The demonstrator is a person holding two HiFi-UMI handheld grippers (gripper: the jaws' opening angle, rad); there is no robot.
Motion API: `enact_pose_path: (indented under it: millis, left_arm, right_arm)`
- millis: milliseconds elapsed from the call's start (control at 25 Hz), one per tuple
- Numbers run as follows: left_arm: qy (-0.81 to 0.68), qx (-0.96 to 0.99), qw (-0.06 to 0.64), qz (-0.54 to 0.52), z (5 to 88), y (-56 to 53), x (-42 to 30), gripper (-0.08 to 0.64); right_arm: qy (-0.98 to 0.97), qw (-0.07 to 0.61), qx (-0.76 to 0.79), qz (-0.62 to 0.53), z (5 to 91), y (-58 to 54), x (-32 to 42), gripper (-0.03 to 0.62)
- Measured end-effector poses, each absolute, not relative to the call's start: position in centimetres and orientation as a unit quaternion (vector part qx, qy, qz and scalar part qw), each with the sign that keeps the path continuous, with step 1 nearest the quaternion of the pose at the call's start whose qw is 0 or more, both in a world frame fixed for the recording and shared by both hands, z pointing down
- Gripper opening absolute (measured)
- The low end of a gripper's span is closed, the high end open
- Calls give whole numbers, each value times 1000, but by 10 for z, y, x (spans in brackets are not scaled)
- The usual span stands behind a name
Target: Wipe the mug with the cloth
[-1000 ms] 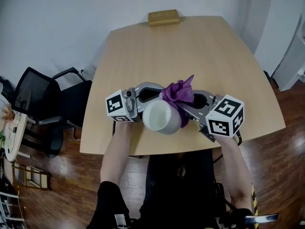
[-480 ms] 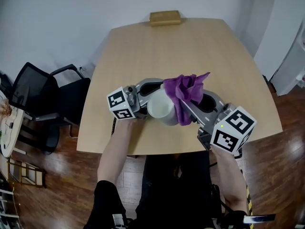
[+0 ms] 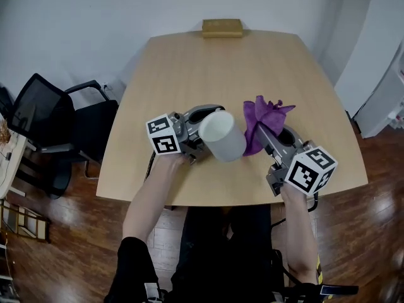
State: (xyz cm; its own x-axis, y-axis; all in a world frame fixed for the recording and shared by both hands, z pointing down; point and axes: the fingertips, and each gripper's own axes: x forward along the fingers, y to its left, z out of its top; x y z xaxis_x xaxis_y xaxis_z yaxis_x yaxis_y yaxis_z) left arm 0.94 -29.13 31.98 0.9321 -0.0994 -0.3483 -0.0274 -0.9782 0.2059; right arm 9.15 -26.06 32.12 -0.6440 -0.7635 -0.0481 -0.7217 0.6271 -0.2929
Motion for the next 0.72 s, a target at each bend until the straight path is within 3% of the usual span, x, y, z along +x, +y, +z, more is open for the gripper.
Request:
enact_pose_path:
  millis: [120, 240, 600, 720]
  left_arm:
    - [-37, 976, 120, -177, 325, -296, 10, 48]
    - [-36, 974, 135, -180, 326, -297, 13, 48]
    - [-90, 955, 217, -183, 344, -327, 0, 52]
    - [-93, 953, 226, -178, 350, -331, 1, 48]
  right_arm:
    - [910, 99, -402, 6, 255, -234, 77, 86]
    - [914, 44, -392, 91, 252, -225, 48, 87]
    - [900, -18, -434, 42, 349, -243, 74, 84]
    - [891, -1, -452, 48, 328, -243, 88, 86]
